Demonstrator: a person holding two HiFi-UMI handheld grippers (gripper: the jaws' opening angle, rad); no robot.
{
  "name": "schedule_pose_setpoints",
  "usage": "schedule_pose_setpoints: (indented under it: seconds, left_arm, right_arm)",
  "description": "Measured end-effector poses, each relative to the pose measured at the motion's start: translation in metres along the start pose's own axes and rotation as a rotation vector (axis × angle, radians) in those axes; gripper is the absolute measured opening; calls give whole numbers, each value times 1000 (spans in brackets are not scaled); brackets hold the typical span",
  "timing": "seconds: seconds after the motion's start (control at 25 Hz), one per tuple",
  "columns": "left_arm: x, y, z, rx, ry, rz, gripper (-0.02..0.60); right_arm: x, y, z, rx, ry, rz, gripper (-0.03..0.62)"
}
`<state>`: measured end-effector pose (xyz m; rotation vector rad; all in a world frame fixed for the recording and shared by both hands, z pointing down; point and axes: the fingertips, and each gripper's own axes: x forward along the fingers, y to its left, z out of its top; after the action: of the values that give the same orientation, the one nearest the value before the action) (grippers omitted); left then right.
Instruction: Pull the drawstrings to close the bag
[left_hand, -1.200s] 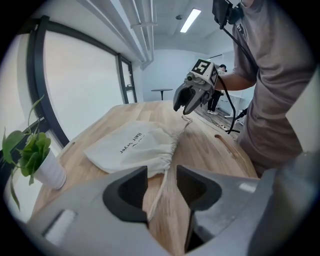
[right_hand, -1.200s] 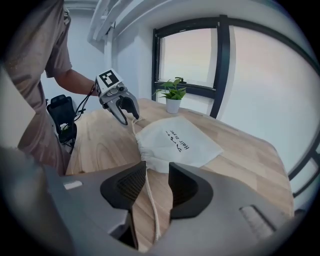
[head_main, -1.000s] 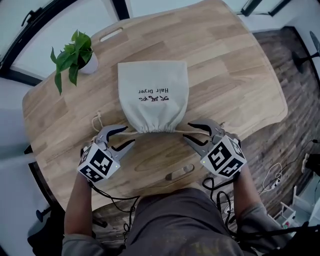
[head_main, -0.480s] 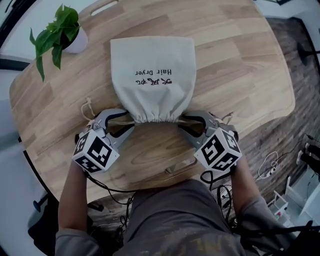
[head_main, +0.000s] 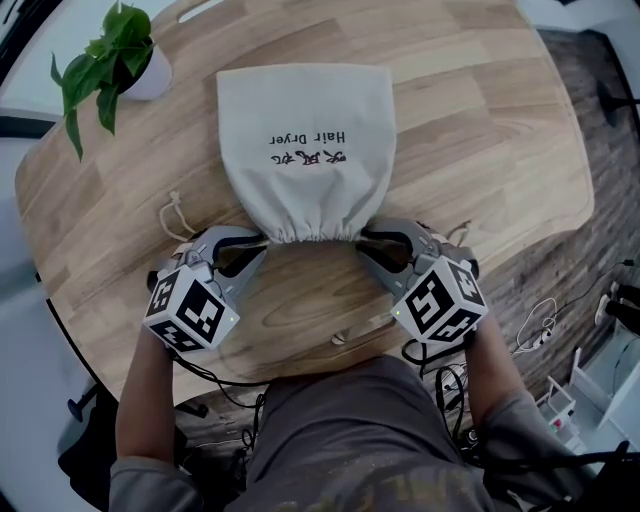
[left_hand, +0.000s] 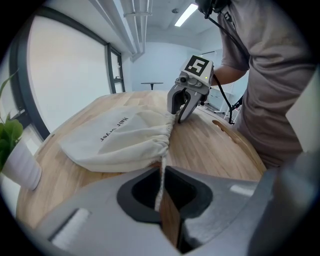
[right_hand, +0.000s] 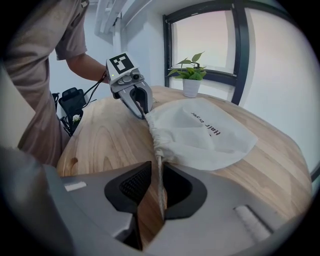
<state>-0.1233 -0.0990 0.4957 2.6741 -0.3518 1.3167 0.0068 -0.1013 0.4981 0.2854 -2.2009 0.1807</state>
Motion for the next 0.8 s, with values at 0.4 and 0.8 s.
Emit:
schedule_pose_setpoints:
  seconds: [0.4, 0.8]
  left_arm:
    - [-1, 2, -2, -42, -23, 7, 6]
    - [-11, 12, -17, -69, -27, 35, 5]
  right_arm:
    - [-1, -1, -1, 56, -6, 7, 40]
    - [-11, -8, -16, 31, -17, -4, 35]
